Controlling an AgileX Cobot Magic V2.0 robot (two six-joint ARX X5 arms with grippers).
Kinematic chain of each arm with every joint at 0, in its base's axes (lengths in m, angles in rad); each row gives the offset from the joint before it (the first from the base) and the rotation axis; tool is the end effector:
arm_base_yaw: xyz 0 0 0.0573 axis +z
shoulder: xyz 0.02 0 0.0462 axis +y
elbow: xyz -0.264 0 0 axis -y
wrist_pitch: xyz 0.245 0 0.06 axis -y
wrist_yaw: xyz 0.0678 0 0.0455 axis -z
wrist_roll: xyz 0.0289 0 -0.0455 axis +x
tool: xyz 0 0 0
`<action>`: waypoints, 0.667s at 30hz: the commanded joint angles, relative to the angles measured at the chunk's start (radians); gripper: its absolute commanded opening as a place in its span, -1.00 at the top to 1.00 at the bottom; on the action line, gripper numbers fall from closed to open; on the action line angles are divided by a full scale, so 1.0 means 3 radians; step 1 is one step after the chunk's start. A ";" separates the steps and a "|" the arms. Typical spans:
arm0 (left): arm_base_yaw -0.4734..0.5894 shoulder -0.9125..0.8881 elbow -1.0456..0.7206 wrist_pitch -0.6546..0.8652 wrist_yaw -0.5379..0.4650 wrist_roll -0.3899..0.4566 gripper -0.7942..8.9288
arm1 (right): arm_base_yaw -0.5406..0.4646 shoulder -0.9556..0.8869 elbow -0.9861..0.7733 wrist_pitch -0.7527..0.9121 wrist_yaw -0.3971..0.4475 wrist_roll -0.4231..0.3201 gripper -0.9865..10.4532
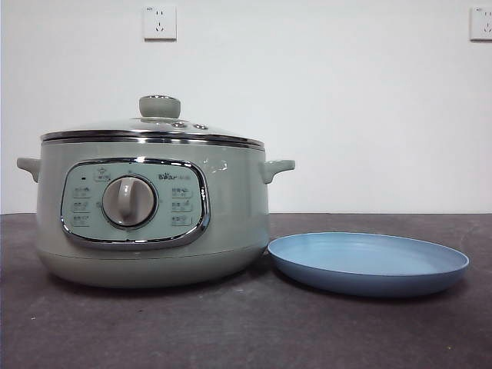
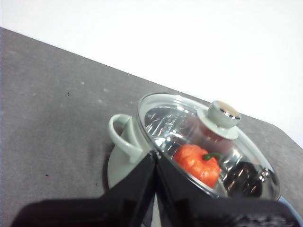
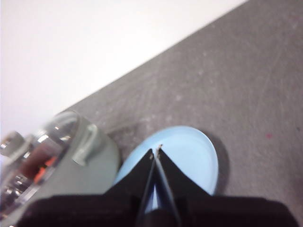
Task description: Take the pumpkin out from the steamer,put the pumpkin in the blue plate,close the lid
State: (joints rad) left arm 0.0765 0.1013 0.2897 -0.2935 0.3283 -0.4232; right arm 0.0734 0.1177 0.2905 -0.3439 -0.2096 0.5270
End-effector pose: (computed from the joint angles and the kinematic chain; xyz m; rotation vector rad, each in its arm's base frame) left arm 0.0819 -0.0031 0.2250 -0.4418 0.1550 -0.2261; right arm 0.0829 0.0121 0.2194 0.5338 0.2418 0.2307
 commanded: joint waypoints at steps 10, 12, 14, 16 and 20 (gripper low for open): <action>0.0010 0.1082 0.0978 -0.0220 0.0233 0.0567 0.85 | 0.0003 0.0944 0.1072 -0.0237 -0.0010 -0.0577 0.86; 0.0009 0.1273 0.1166 -0.0352 0.0345 0.0712 0.85 | 0.0003 0.1137 0.1292 -0.0390 -0.0074 -0.0788 0.86; 0.0008 0.1471 0.1369 -0.0535 0.0492 0.0851 0.85 | 0.0003 0.1357 0.1528 -0.0556 -0.0282 -0.1030 0.86; 0.0008 0.1645 0.1562 -0.0730 0.0604 0.0980 0.85 | 0.0003 0.1558 0.1738 -0.0704 -0.0556 -0.1241 0.86; 0.0004 0.1957 0.1902 -0.1047 0.0857 0.1113 0.84 | 0.0003 0.1916 0.2122 -0.1001 -0.1055 -0.1522 0.86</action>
State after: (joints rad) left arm 0.0765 0.6769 0.8482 -0.6006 0.5659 -0.1337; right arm 0.0727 0.6746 0.9054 -0.6323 -0.4931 0.1421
